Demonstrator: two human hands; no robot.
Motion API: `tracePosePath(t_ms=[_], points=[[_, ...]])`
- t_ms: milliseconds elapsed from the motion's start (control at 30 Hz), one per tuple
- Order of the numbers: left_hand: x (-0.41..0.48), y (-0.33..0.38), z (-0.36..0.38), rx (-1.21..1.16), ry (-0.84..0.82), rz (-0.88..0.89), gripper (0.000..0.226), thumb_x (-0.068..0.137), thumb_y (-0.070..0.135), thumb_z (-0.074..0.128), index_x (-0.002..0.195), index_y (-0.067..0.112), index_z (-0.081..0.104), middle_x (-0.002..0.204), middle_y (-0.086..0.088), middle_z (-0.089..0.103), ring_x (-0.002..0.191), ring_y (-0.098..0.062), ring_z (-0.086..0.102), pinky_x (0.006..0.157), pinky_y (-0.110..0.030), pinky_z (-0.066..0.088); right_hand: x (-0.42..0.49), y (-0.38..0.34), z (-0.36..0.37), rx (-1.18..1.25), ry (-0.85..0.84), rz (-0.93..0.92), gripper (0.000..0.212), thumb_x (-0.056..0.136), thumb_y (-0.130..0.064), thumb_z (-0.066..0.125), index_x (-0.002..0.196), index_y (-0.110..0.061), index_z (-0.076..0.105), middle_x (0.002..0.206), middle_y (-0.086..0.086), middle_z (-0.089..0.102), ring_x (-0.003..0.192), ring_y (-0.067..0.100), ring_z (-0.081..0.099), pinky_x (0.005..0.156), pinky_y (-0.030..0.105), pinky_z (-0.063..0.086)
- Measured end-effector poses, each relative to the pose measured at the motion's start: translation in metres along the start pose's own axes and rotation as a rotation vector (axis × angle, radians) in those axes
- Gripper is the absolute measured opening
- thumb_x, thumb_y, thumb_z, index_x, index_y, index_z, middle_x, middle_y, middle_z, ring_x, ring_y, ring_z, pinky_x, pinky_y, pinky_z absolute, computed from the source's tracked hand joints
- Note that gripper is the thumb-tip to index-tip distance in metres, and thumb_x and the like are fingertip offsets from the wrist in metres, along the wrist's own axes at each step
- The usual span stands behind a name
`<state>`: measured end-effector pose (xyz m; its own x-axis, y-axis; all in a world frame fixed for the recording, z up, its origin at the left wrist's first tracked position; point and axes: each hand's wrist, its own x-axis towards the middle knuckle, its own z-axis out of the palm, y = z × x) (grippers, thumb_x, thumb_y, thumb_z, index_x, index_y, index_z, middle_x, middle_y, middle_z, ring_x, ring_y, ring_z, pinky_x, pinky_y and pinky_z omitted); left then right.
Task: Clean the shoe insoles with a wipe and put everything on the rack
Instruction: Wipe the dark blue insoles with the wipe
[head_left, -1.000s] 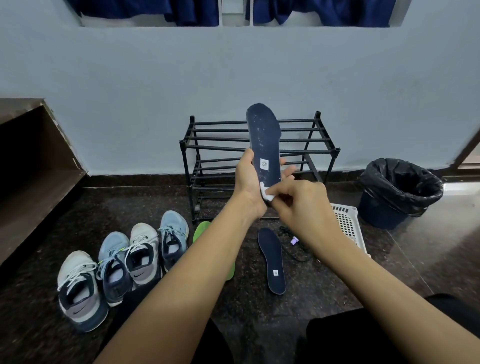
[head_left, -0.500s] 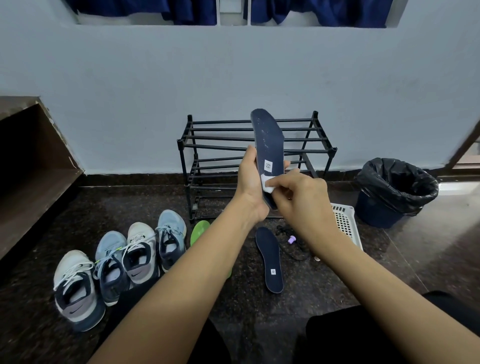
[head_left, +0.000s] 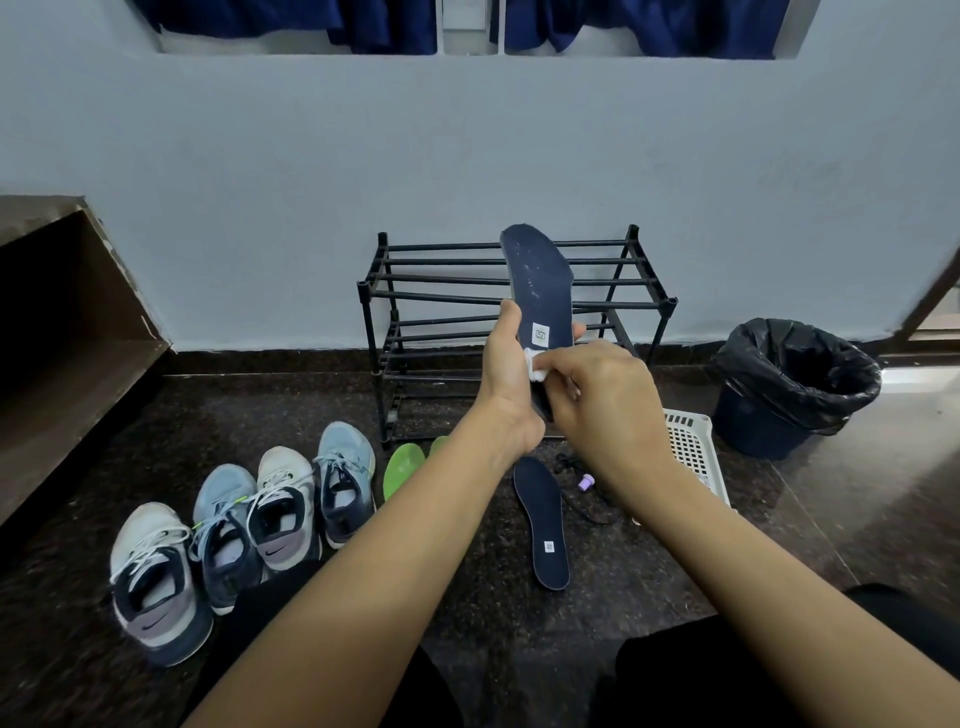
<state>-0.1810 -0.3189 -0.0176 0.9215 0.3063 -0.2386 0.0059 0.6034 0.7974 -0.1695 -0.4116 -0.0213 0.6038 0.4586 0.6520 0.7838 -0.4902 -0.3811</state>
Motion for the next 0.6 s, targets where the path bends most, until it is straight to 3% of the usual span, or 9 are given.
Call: tracePosePath(t_ms=[100,200,300,367,433,600], points=[[0.001,0.004,-0.001,-0.026,-0.027,-0.002,0.066,0.100,0.059,0.027,0.087,0.009,0.070,0.083,-0.005,0.071,0.082,-0.024,0.069,0.081,-0.035,0.053,-0.002,-0.004,-0.003,0.060,-0.001,0.049,0.021,0.074,-0.001,0.061,0.082,-0.014,0.075,0.071,0.010,0.070,0.065,0.029,0.064,0.063,0.030,0.051],[0.005,0.009,-0.005,-0.085,-0.010,0.029,0.065,0.101,0.057,0.027,0.098,0.006,0.067,0.083,-0.008,0.069,0.076,-0.025,0.070,0.069,-0.032,0.057,-0.004,-0.007,-0.005,0.139,-0.110,0.136,0.021,0.078,-0.003,0.065,0.092,-0.016,0.075,0.082,0.006,0.073,0.074,0.022,0.066,0.070,0.019,0.044],[0.006,0.010,-0.008,-0.125,0.000,0.049,0.064,0.101,0.057,0.027,0.112,0.005,0.063,0.089,-0.010,0.065,0.073,-0.024,0.070,0.065,-0.032,0.058,-0.005,-0.005,-0.003,0.143,-0.166,0.140,0.020,0.081,-0.007,0.065,0.094,-0.018,0.075,0.086,0.007,0.072,0.080,0.022,0.066,0.077,0.026,0.049],[0.005,0.008,-0.007,-0.105,0.001,0.056,0.066,0.101,0.058,0.026,0.106,0.005,0.065,0.089,-0.009,0.067,0.077,-0.024,0.070,0.070,-0.033,0.058,-0.005,-0.007,-0.003,0.141,-0.088,0.069,0.020,0.078,-0.002,0.062,0.086,-0.014,0.075,0.080,0.007,0.071,0.074,0.025,0.065,0.069,0.034,0.053],[0.004,0.006,-0.005,-0.070,0.006,0.066,0.068,0.101,0.059,0.024,0.092,0.007,0.068,0.079,-0.007,0.070,0.076,-0.023,0.070,0.075,-0.033,0.055,-0.004,-0.008,-0.001,0.103,-0.041,-0.027,0.019,0.072,0.001,0.056,0.076,-0.010,0.072,0.072,0.007,0.069,0.069,0.027,0.063,0.062,0.031,0.052],[0.000,-0.004,-0.001,-0.059,0.010,0.012,0.076,0.100,0.061,0.025,0.065,0.015,0.075,0.076,-0.003,0.069,0.072,-0.017,0.065,0.075,-0.030,0.050,0.001,-0.003,0.001,0.077,-0.017,0.009,0.021,0.073,0.000,0.055,0.078,-0.009,0.073,0.075,0.009,0.070,0.071,0.030,0.064,0.066,0.034,0.053]])
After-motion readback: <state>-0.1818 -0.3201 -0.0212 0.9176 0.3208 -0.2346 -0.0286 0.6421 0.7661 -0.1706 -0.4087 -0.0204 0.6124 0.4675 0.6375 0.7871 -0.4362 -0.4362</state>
